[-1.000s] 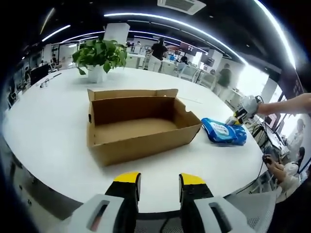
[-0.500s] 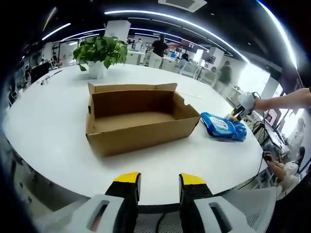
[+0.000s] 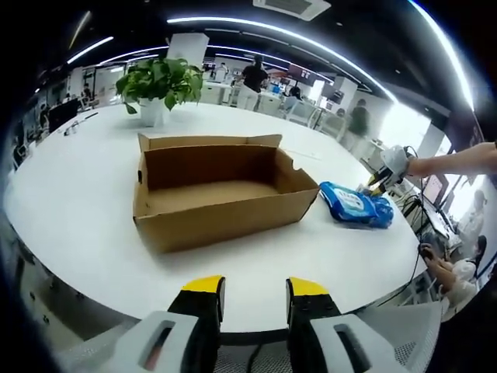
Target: Operate the shoe box by opening the lid, removing the specified soft item, and placing it in the target area until the item is outside and the box remains undamaged.
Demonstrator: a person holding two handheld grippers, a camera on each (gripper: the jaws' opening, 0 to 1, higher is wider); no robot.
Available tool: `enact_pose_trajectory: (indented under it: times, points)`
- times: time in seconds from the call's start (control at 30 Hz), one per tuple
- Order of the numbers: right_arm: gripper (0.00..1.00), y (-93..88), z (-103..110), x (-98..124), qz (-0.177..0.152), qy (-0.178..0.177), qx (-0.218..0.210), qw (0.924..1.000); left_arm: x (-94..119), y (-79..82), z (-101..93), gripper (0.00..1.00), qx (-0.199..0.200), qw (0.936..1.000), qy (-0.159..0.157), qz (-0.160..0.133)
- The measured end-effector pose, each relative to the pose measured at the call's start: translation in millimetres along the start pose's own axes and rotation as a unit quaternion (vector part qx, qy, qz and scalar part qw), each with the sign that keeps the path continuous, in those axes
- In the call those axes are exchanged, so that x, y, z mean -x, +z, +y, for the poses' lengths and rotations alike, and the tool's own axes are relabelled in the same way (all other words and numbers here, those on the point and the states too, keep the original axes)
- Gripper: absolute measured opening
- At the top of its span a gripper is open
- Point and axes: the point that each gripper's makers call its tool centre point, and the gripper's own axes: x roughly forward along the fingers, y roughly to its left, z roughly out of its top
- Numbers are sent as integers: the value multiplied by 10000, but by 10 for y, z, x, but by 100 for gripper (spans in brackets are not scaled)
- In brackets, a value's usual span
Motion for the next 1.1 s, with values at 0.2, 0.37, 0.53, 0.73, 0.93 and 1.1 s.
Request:
enact_pose_trajectory:
  times: [0.2,0.37,0.53,0.73,0.93,1.1]
  points:
    - [23,23,4,115,-63,-83,-168,9998,-58,63,-30,32,-92,9999,-114,-21]
    - [24,22,-11,281,-169,-231,-445,9986,-109,113,-35,32,-151,9996,-215,-39]
    - [24,26,14,469,-325,-397,-921,9944,-137,141,-21,32,-225,9992,-316,-26]
    - [24,114,58,714,-698,-658,-1554,9832,-142,220,41,32,-326,9986,-407,-46]
    - [25,259,94,867,-1154,-752,-2241,9648,-121,349,177,32,-468,9977,-471,-106]
    - [27,491,228,1061,-1706,-789,-2831,9405,-74,466,335,32,-601,9968,-496,-154]
